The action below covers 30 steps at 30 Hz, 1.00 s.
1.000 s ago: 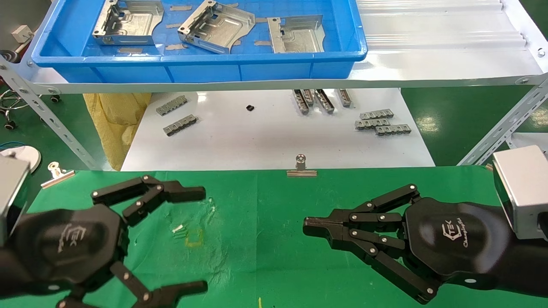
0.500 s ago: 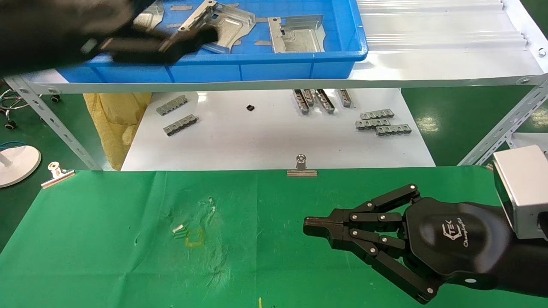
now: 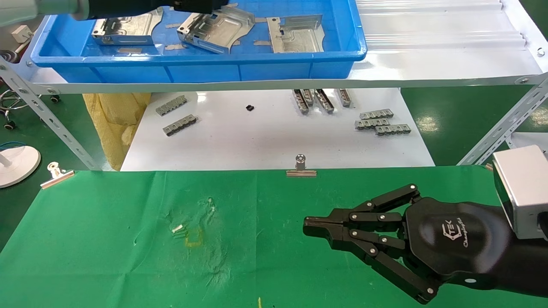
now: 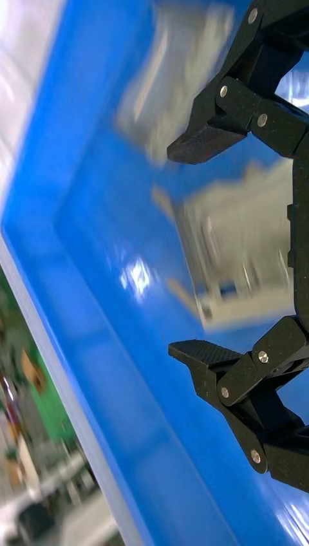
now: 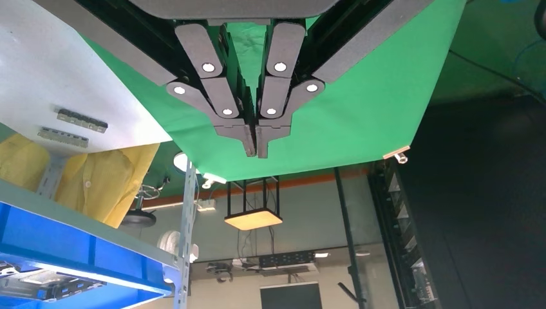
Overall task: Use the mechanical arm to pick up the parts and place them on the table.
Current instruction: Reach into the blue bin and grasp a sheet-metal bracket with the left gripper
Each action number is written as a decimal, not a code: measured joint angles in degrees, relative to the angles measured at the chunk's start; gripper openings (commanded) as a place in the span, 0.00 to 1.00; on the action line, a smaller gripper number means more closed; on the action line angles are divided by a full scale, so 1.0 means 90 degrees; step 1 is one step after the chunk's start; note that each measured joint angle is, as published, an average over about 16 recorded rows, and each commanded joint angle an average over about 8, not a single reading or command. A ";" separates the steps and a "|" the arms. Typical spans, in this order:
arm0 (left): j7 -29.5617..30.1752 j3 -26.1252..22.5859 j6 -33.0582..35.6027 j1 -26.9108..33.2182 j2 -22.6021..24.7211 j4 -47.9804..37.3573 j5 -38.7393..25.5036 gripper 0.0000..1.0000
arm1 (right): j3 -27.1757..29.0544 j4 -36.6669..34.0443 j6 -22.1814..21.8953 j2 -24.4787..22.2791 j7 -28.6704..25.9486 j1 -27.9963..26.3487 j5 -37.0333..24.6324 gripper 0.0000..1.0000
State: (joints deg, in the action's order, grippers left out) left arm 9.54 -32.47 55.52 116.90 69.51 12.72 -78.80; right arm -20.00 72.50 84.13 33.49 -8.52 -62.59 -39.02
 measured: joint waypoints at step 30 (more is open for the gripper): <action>0.0330 -0.0333 -0.0745 0.0422 0.0623 -0.1369 -0.0550 0.00 | -0.0003 0.0000 -0.0001 -0.0001 0.0001 -0.0001 0.0002 1.00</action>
State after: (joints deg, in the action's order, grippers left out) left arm 12.50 -35.47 48.81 120.70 75.12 0.40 -83.74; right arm -20.03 72.50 84.12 33.48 -8.51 -62.60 -39.01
